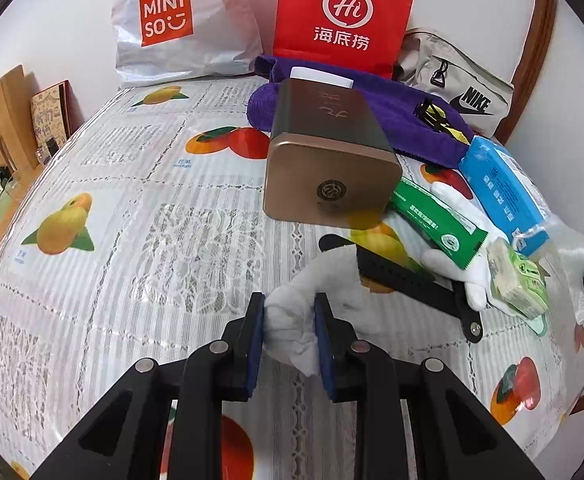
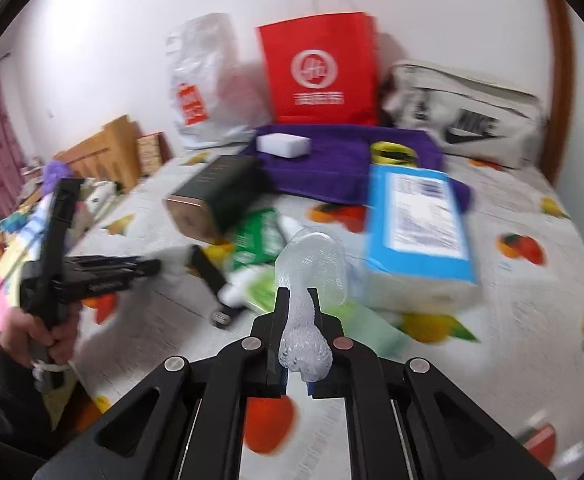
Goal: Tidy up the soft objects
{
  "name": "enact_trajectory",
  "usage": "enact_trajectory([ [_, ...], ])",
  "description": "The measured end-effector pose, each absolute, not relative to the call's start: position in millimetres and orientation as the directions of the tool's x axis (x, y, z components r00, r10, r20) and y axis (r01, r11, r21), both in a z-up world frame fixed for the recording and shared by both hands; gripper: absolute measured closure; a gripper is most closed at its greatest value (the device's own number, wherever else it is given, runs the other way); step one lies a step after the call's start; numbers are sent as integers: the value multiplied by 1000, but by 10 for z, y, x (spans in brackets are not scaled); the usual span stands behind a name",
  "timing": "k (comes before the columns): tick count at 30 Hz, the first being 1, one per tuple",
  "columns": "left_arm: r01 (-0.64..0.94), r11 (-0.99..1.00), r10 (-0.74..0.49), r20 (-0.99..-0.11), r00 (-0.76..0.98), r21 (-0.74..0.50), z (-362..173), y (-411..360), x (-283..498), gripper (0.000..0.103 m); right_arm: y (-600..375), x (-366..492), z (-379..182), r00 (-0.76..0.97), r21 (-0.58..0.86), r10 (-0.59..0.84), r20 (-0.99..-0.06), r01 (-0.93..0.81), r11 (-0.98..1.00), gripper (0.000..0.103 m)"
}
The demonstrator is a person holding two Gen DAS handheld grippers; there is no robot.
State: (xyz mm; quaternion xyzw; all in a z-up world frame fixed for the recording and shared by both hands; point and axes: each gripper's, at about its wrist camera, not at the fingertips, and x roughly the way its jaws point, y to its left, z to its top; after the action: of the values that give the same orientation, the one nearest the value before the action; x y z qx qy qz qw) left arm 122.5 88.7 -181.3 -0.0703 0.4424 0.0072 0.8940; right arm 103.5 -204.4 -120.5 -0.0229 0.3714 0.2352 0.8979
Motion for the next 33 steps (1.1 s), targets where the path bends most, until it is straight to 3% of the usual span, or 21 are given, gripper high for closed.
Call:
enact_trajectory([
  [6, -78, 990, -46, -794, 606, -117, -1835, 866, 1152, 80, -2477, 1004, -1501, 608, 100, 294, -737, -332, 938, 97],
  [9, -58, 993, -46, -794, 607, -102, -1848, 812, 1159, 73, -2602, 996, -1691, 585, 98, 266, -766, -303, 948, 97],
  [12, -63, 996, -16, -788, 615, -69, -1856, 756, 1172, 72, -2638, 995, -1843, 563, 106, 260, -784, -291, 951, 96],
  [13, -62, 997, -3, -783, 622, -53, -1858, 740, 1179, 79, -2642, 1002, -1876, 560, 106, 258, -788, -289, 951, 96],
  [15, -67, 996, -1, -779, 628, -55, -1862, 747, 1193, 82, -2629, 1003, -1910, 565, 97, 256, -785, -296, 950, 96],
  [21, -83, 989, -44, -784, 619, -121, -1758, 800, 1156, 83, -2656, 954, -1796, 571, 107, 274, -774, -309, 945, 96],
  [33, -91, 987, -42, -765, 643, -131, -1369, 715, 1105, 83, -2711, 990, -1245, 621, 120, 312, -719, -331, 936, 96],
])
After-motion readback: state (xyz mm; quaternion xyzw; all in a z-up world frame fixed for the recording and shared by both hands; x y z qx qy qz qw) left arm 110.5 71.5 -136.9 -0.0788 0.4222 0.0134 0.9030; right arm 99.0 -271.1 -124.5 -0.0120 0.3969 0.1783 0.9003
